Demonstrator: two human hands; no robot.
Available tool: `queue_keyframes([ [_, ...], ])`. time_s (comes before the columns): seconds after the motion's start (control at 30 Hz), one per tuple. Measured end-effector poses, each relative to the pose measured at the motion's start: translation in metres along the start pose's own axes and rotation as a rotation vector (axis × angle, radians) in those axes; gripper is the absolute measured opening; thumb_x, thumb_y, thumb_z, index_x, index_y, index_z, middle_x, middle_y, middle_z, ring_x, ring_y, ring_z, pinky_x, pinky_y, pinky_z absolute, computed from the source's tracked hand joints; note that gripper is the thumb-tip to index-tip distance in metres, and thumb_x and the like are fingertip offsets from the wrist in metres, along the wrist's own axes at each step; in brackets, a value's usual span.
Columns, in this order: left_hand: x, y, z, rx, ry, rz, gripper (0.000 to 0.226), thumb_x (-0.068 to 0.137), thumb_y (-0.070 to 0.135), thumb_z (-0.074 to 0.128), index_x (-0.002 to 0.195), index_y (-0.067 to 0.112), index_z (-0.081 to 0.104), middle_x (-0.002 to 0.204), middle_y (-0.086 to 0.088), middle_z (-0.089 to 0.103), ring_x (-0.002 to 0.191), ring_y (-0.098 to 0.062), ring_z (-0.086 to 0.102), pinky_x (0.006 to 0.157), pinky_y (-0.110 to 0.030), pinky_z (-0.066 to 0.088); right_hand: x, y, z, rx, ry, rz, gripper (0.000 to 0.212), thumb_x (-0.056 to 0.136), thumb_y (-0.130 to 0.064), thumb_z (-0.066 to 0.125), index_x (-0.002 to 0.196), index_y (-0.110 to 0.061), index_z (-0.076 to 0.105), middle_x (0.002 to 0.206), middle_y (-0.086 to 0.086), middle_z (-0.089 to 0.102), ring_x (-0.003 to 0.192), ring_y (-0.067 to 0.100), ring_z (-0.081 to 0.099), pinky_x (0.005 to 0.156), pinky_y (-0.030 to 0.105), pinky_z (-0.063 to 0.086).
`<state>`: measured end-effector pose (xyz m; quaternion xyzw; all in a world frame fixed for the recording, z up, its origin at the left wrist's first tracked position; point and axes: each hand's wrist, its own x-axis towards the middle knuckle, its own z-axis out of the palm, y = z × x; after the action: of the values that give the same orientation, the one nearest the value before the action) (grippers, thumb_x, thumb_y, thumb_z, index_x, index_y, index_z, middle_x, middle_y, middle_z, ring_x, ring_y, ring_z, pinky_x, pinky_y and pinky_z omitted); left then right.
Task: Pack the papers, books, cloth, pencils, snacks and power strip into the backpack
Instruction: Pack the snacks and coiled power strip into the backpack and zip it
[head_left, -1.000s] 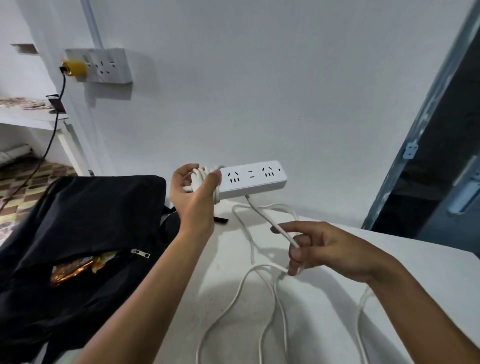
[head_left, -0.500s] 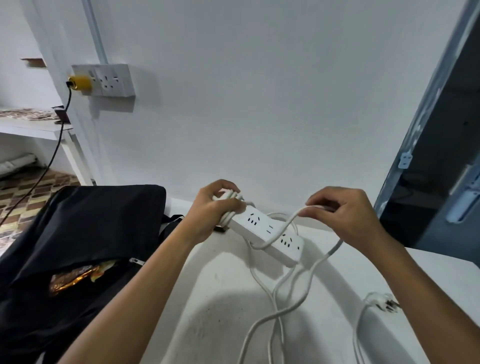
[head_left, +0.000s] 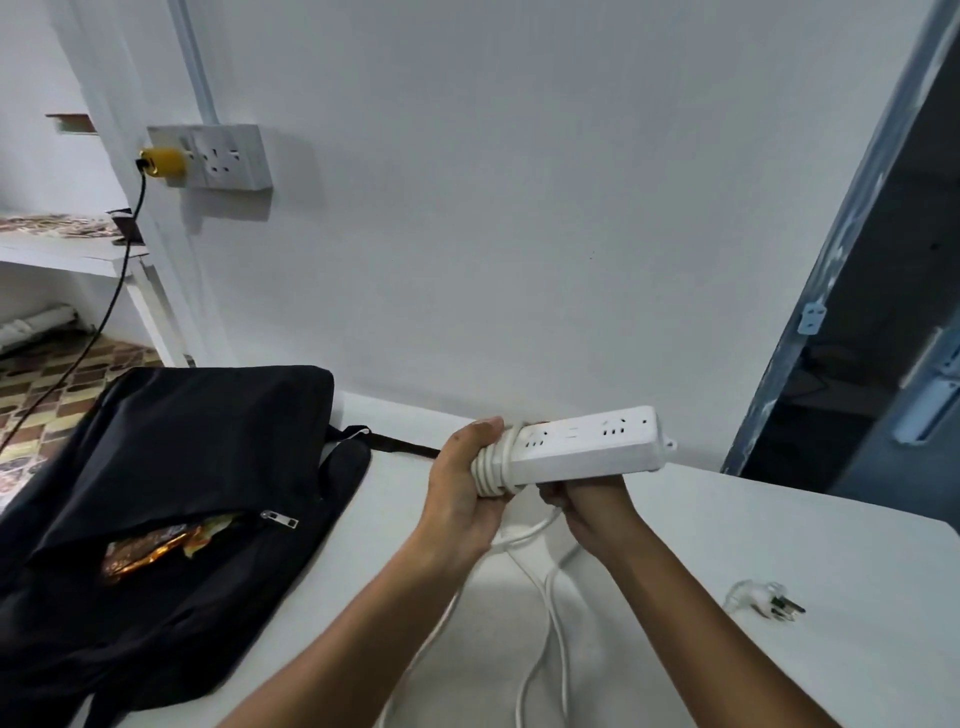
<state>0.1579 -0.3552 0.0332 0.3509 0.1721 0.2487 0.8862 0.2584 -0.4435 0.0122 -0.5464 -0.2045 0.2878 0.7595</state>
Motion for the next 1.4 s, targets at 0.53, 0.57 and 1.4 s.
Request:
queue_keyframes([
  [0.53,-0.006,-0.015,0.010,0.443,0.329,0.305,0.037,0.089,0.044,0.060,0.085,0.008,0.071,0.089,-0.011,0.070,0.083,-0.021,0.068,0.083,-0.043,0.056,-0.032,-0.008,0.014,-0.111,-0.109,-0.032,0.031,0.068,-0.022,0.076,0.098,-0.016,0.068,0.078,0.002,0.062,0.069,0.014,0.052,0.049,0.023,0.032],
  [0.57,-0.006,-0.014,0.005,0.636,0.312,0.433,0.036,0.089,0.049,0.058,0.084,0.016,0.072,0.094,-0.005,0.068,0.089,-0.017,0.066,0.088,-0.044,0.054,-0.033,-0.009,0.014,-0.120,-0.095,-0.034,0.029,0.068,-0.023,0.076,0.095,-0.017,0.068,0.077,0.002,0.062,0.069,0.014,0.052,0.049,0.023,0.032],
  [1.4,0.009,0.049,-0.002,0.892,-0.105,0.524,0.038,0.067,0.034,0.079,0.085,0.009,0.056,0.062,-0.004,0.066,0.054,-0.022,0.064,0.047,-0.031,0.046,-0.048,-0.028,0.023,0.187,-0.231,0.239,0.033,0.077,-0.021,0.058,0.108,-0.010,0.060,0.073,0.008,0.059,0.068,0.020,0.061,0.089,0.054,0.043],
])
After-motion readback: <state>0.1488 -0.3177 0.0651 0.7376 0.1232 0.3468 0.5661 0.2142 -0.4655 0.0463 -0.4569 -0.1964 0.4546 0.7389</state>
